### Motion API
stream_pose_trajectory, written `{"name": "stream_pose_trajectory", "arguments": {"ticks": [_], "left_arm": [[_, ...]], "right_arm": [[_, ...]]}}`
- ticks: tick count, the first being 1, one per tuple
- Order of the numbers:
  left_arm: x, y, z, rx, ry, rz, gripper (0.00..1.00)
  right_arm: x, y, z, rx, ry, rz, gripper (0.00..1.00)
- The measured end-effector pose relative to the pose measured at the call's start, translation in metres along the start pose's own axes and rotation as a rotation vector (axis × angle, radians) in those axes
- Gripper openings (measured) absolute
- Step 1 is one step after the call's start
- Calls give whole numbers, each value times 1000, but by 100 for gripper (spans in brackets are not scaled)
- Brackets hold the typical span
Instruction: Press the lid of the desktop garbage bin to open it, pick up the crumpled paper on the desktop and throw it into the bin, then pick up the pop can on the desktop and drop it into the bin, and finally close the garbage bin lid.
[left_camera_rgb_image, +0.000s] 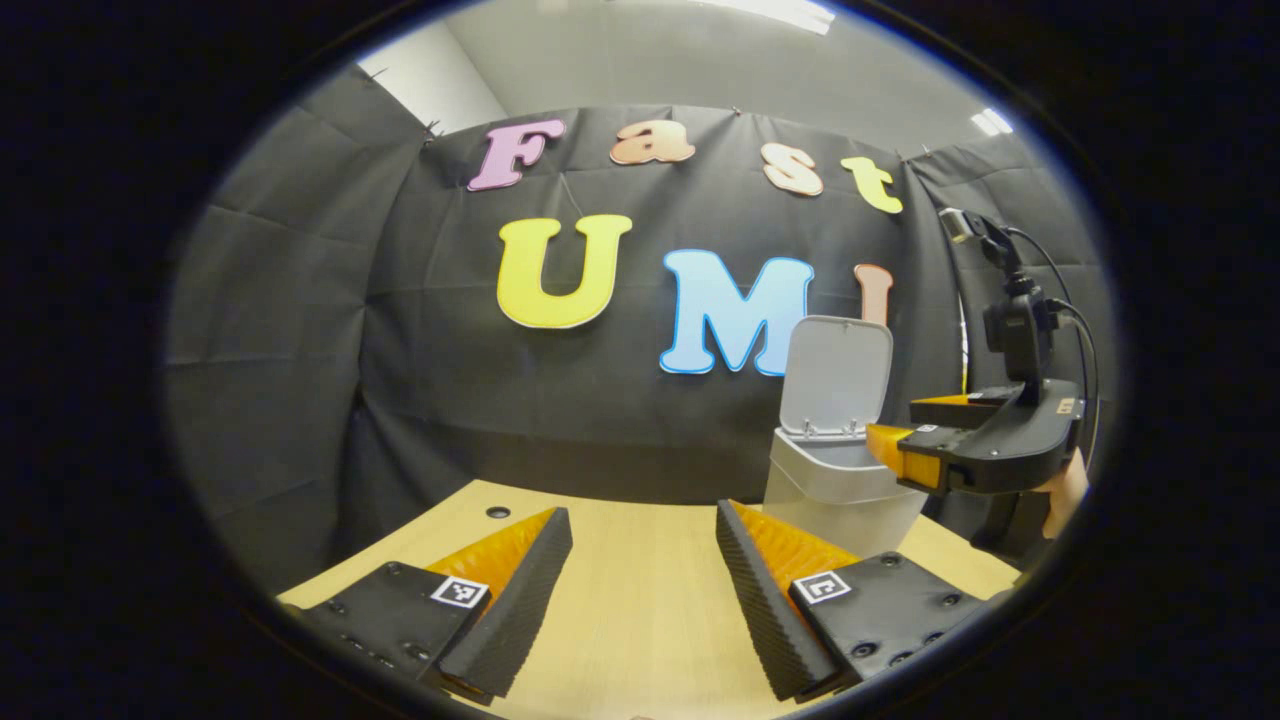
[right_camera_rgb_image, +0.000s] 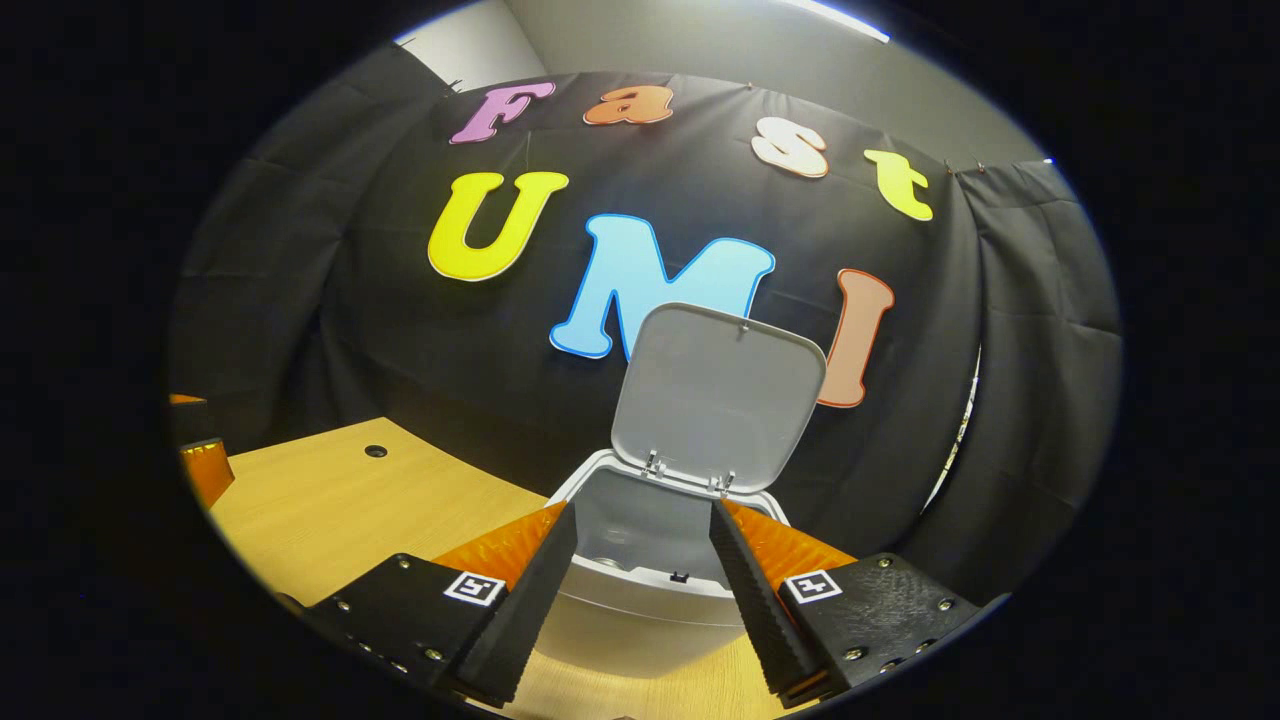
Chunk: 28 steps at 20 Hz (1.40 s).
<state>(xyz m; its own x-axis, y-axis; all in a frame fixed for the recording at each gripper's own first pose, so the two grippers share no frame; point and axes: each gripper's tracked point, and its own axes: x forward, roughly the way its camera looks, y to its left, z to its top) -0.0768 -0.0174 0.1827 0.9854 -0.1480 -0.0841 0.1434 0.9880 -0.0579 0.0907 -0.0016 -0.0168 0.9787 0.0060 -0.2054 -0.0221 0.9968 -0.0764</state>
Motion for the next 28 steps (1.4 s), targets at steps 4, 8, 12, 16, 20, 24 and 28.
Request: {"name": "stream_pose_trajectory", "arguments": {"ticks": [4, 8, 12, 16, 20, 24, 28], "left_arm": [[0, -3, 0, 0, 2, -13, 96], [-1, -3, 0, 2, 1, -17, 95], [-2, 4, 2, 2, -3, -8, 96], [-1, 10, 2, -4, -5, -3, 95], [4, 11, 4, -16, -7, -10, 96], [18, 9, 6, -37, -3, -34, 96], [31, 4, 5, -38, 6, -67, 95]], "right_arm": [[4, -6, 16, 33, -11, 18, 86], [13, -21, 39, 51, -31, 5, 86], [26, -36, 62, 41, -46, -23, 86], [37, -47, 80, 40, -48, -44, 86], [48, -51, 94, 33, -49, -52, 86], [56, -57, 101, 48, -50, -88, 86], [77, -68, 110, 116, -45, -124, 86]]}}
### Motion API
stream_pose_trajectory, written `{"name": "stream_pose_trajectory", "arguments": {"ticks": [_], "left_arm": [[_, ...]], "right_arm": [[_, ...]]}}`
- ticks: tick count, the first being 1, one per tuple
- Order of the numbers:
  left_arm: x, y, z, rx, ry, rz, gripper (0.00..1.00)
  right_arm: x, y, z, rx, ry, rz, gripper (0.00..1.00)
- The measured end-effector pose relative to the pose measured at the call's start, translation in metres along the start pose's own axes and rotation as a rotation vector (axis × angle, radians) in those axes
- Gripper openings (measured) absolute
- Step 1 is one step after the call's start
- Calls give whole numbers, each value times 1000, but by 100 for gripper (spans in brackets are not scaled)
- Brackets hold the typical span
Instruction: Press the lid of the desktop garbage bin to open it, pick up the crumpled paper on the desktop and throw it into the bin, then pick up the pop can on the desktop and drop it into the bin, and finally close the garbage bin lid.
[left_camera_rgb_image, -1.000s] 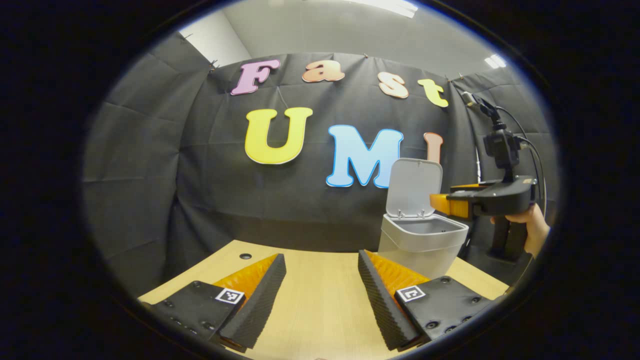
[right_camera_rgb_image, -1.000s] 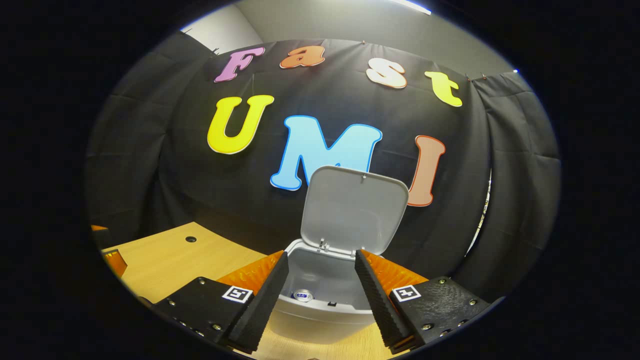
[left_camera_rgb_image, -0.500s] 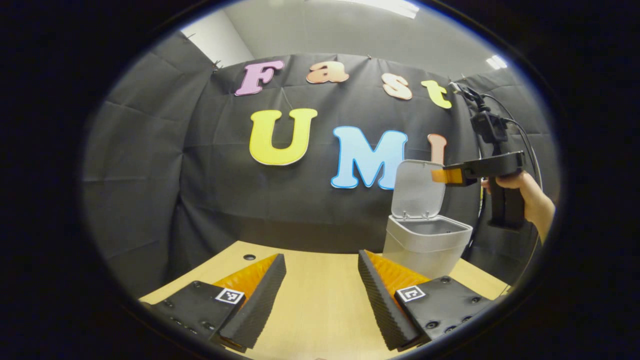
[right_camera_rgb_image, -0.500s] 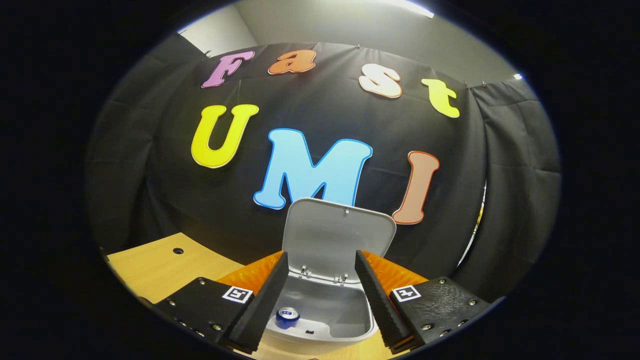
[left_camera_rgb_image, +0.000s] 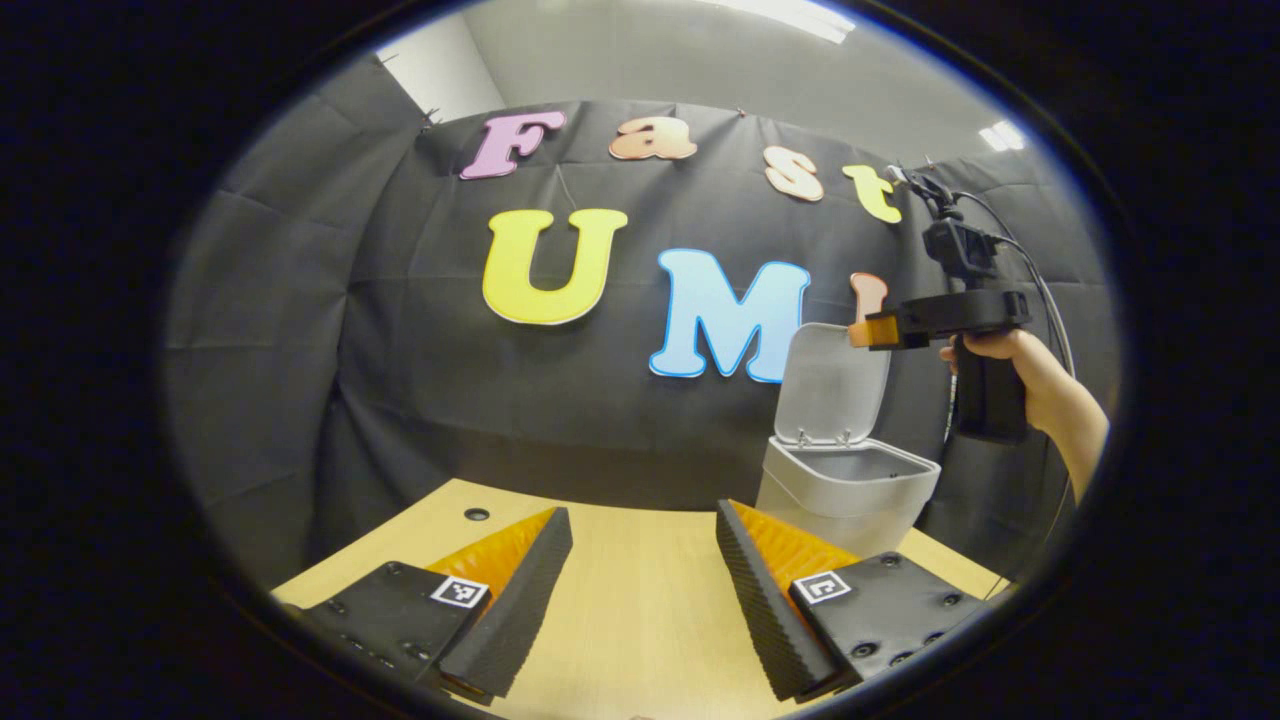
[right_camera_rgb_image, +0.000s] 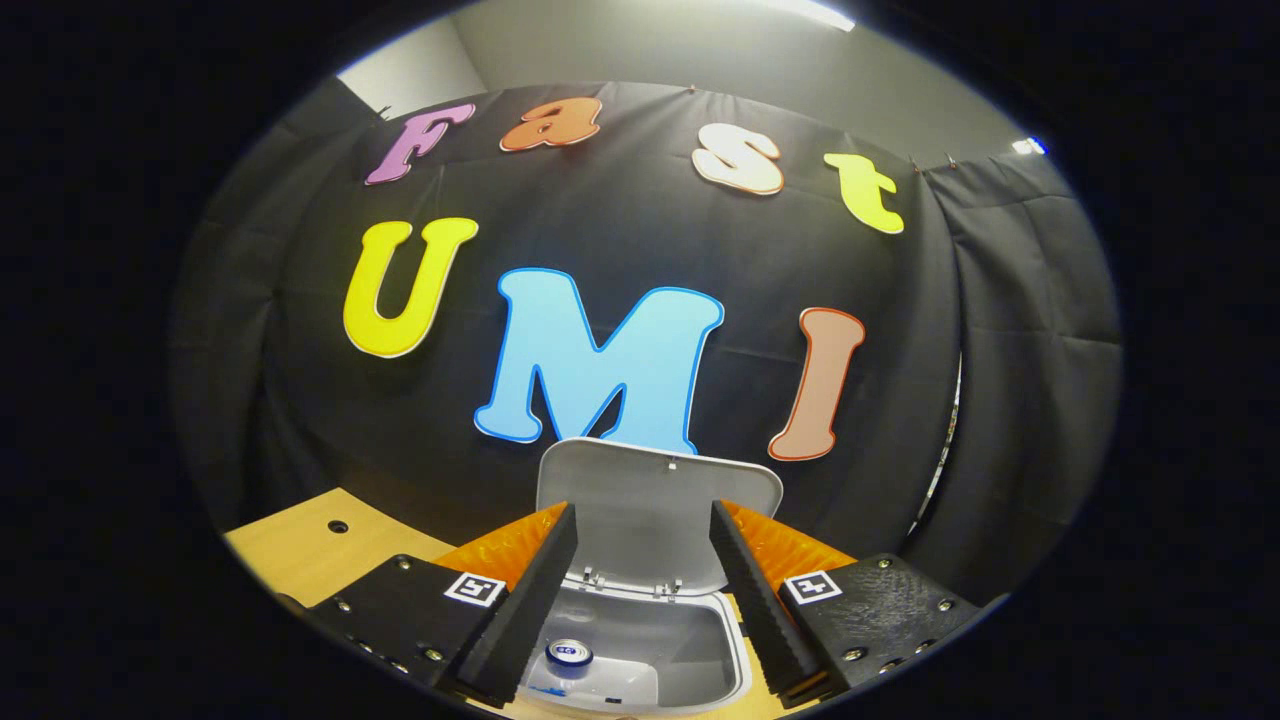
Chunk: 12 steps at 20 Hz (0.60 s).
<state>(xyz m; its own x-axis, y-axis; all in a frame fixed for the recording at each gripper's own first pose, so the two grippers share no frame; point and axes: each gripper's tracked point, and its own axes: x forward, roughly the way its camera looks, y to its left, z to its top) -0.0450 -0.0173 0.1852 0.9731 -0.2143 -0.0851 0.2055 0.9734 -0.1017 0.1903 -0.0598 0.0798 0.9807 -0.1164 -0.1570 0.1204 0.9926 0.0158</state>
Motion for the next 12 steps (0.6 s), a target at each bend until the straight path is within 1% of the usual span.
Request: {"name": "stream_pose_trajectory", "arguments": {"ticks": [3, 6, 8, 12], "left_arm": [[4, 2, 0, 16, 1, -11, 95], [5, 3, -1, 4, 7, -9, 96], [8, 6, -3, -2, 16, -9, 96], [16, 15, 2, -19, 10, 2, 95]], "right_arm": [[10, -7, 8, 50, -11, -37, 86], [21, -13, 23, 55, -40, -60, 86], [30, -13, 32, 60, -53, -61, 86], [49, -16, 38, 61, -50, -78, 86]]}}
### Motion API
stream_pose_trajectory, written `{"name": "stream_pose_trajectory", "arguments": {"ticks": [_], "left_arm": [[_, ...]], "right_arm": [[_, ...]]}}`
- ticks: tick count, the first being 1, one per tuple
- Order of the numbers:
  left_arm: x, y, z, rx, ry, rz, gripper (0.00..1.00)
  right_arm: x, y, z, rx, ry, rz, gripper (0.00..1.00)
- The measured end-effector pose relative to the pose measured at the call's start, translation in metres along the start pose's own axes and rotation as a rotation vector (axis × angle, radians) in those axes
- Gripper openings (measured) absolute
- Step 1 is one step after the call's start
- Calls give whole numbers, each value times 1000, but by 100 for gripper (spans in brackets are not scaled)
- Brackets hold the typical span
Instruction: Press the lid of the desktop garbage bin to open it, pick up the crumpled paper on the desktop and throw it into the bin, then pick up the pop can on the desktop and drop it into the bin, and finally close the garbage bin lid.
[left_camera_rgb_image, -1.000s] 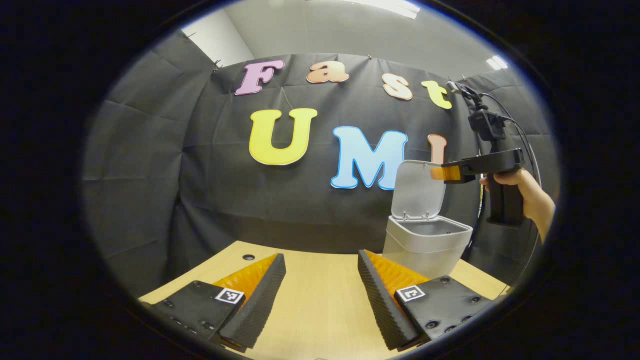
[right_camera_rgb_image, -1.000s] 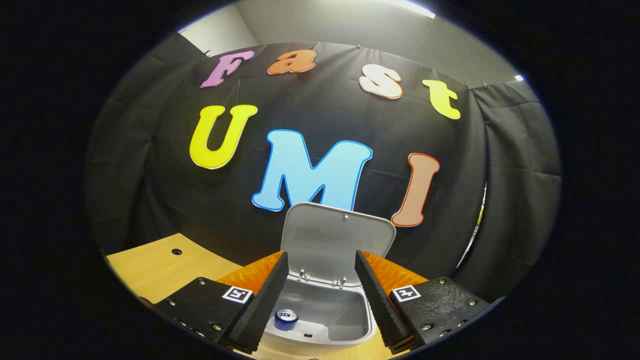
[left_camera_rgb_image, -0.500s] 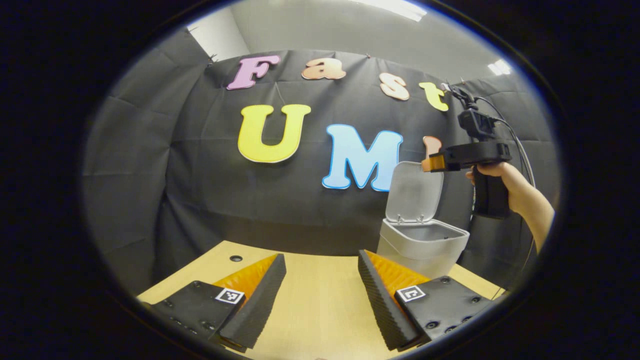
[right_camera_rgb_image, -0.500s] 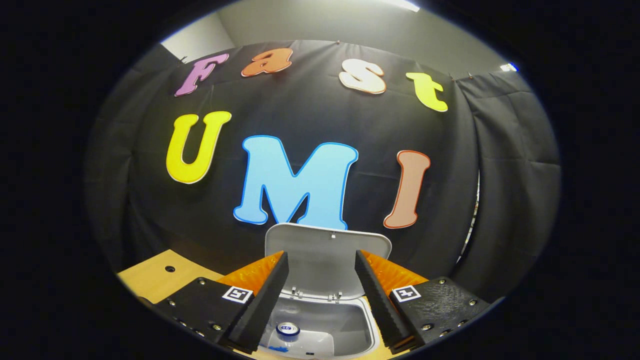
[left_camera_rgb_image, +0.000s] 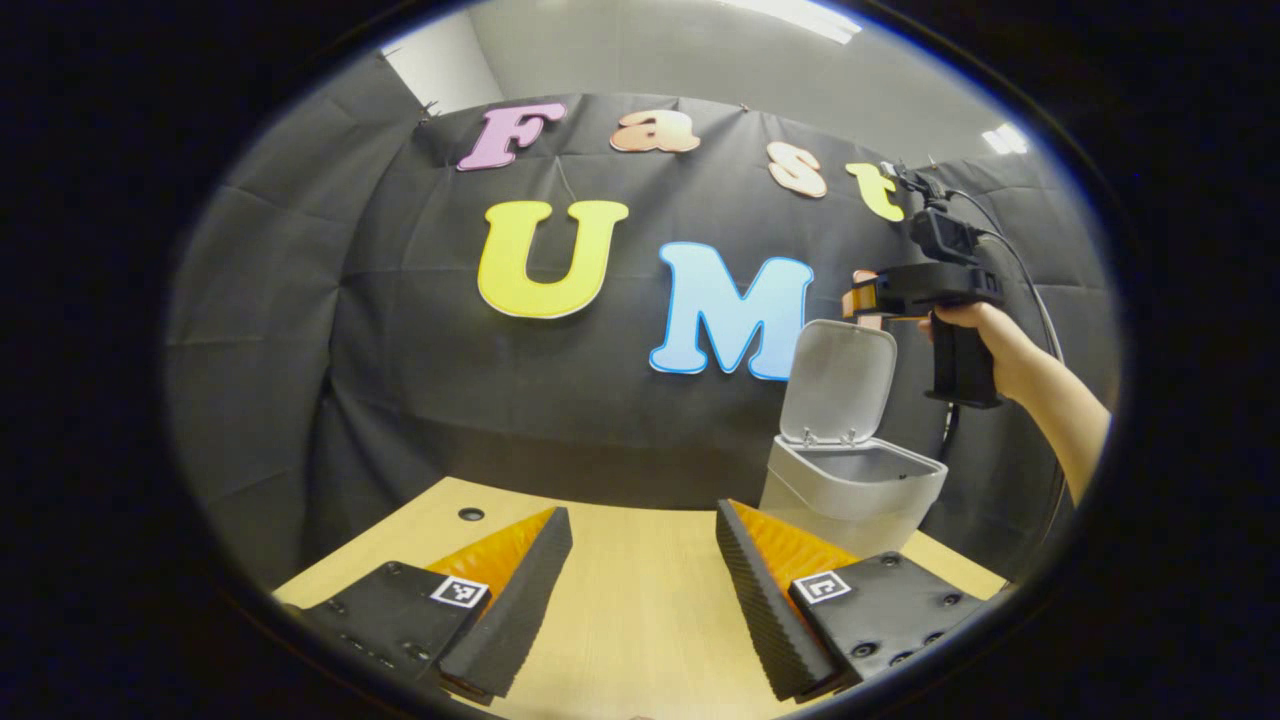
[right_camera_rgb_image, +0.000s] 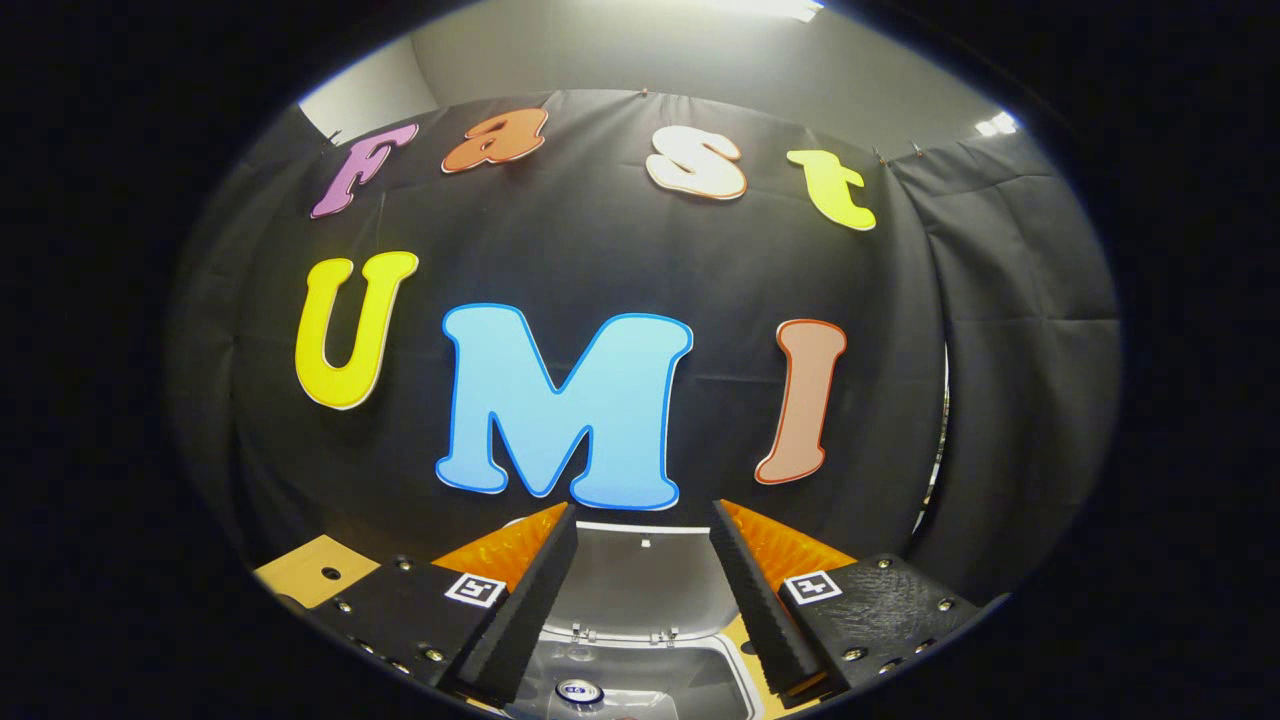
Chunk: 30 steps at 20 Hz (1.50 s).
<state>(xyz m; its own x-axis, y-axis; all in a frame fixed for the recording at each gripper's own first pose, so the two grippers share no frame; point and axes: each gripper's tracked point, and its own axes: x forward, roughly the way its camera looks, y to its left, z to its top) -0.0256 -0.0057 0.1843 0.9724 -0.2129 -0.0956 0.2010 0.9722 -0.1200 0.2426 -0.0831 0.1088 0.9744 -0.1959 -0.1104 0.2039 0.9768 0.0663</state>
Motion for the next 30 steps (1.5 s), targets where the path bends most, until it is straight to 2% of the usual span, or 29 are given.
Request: {"name": "stream_pose_trajectory", "arguments": {"ticks": [7, 14, 19, 24, 30], "left_arm": [[5, 15, -2, -20, 1, 43, 95], [1, 16, 0, -19, -6, 49, 95], [-6, 18, 1, -33, -13, 65, 95], [-15, 14, 3, -2, -28, 68, 96], [-21, -1, 2, -4, -33, 43, 96]], "right_arm": [[25, -1, 1, -12, 20, -9, 86], [30, 0, -7, 59, 56, 19, 86], [24, -1, -10, 93, 74, 43, 86], [8, -2, -14, 105, 63, 51, 86], [-19, 0, -23, 98, 59, 68, 86]]}}
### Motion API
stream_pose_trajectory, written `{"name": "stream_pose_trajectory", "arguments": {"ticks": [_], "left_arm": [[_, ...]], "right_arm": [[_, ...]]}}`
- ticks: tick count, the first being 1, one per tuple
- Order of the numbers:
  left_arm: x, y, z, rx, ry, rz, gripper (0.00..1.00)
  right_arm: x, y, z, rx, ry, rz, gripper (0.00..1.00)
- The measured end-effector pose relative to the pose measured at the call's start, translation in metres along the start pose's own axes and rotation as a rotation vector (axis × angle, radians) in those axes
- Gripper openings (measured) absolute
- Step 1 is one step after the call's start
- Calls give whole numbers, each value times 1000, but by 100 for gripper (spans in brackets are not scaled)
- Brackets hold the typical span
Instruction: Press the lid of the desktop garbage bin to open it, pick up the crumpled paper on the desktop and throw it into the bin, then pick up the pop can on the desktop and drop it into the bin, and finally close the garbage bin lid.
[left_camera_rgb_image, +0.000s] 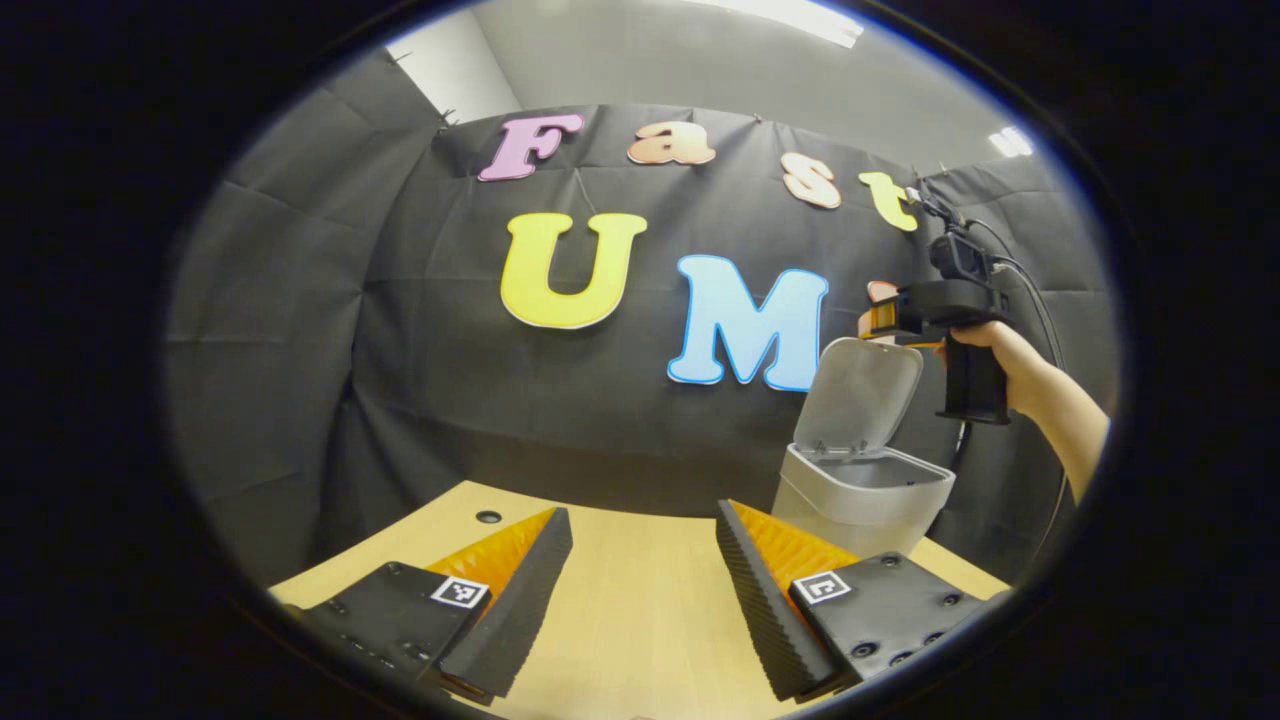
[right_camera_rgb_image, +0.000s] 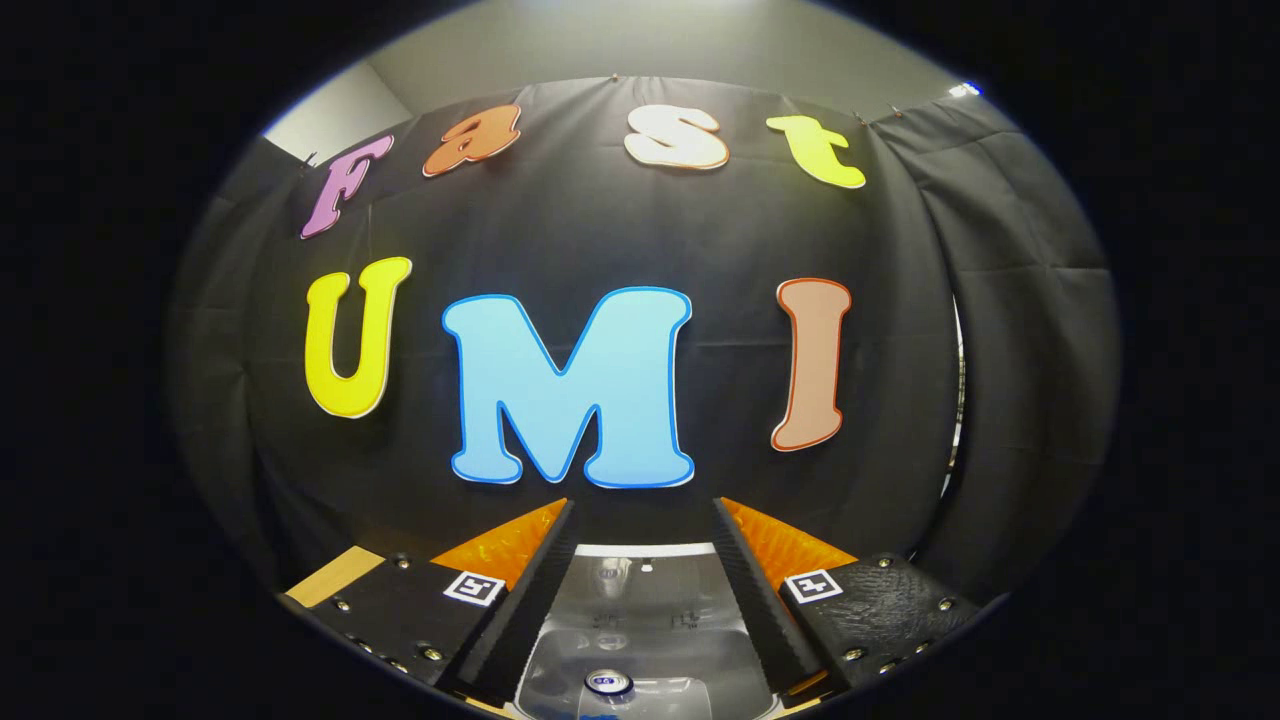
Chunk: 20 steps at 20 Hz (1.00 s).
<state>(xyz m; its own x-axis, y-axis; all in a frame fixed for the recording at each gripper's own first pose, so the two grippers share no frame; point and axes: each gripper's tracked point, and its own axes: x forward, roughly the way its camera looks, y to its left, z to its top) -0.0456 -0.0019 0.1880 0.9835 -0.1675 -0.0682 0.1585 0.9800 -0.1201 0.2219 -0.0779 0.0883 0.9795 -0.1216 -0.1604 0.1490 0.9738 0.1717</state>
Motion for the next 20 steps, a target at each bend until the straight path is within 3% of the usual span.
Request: {"name": "stream_pose_trajectory", "arguments": {"ticks": [7, 20], "left_arm": [[-8, -10, 0, 6, -5, -13, 96], [-17, -11, -7, 18, 10, -20, 95]], "right_arm": [[-31, 0, -24, 19, 53, 28, 87], [-60, 6, -108, 23, 218, 45, 87]]}}
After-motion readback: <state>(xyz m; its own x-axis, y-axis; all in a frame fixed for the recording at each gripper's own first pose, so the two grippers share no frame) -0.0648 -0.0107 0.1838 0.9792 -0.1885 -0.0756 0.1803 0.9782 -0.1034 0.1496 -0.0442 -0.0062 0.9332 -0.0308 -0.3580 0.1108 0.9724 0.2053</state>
